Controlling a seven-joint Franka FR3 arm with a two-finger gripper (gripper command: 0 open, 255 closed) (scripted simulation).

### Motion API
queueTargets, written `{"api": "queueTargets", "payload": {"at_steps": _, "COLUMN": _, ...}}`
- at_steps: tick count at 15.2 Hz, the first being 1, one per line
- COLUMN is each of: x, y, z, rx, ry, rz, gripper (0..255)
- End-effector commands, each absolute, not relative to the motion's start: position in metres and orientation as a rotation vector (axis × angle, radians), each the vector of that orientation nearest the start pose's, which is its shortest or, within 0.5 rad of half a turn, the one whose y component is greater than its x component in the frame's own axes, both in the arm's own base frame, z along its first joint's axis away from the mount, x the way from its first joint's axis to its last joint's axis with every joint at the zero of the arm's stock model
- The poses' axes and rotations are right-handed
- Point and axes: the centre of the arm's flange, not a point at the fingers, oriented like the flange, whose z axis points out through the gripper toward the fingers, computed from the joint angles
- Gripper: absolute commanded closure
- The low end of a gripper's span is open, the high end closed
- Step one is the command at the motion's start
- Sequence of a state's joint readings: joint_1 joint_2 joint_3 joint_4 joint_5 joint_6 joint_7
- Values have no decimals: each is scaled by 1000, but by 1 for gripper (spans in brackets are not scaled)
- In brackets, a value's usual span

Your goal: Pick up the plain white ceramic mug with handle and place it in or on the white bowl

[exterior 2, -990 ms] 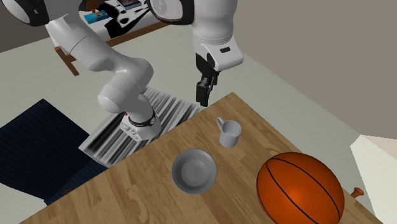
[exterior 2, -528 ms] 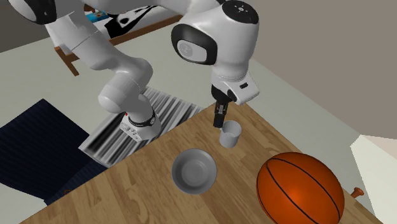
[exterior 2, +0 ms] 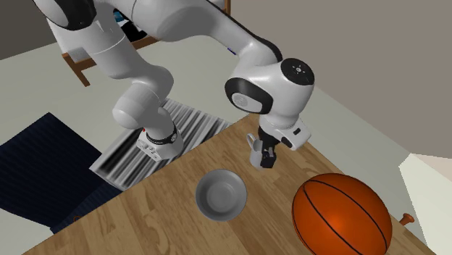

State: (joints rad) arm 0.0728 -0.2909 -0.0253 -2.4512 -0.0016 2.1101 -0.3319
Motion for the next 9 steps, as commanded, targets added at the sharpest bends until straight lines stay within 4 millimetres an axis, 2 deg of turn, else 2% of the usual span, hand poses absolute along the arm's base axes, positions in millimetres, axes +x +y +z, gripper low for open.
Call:
{"api": "queueTargets", "payload": {"at_steps": 1, "x": 443, "y": 21, "z": 389, "rx": -3061, "ry": -633, "rz": 83, "gripper": 0}}
{"api": "queueTargets", "payload": {"at_steps": 8, "x": 441, "y": 21, "z": 349, "rx": -3061, "ry": -633, "rz": 83, "gripper": 0}}
{"api": "queueTargets", "payload": {"at_steps": 9, "x": 441, "y": 21, "z": 349, "rx": -3061, "ry": -633, "rz": 83, "gripper": 0}}
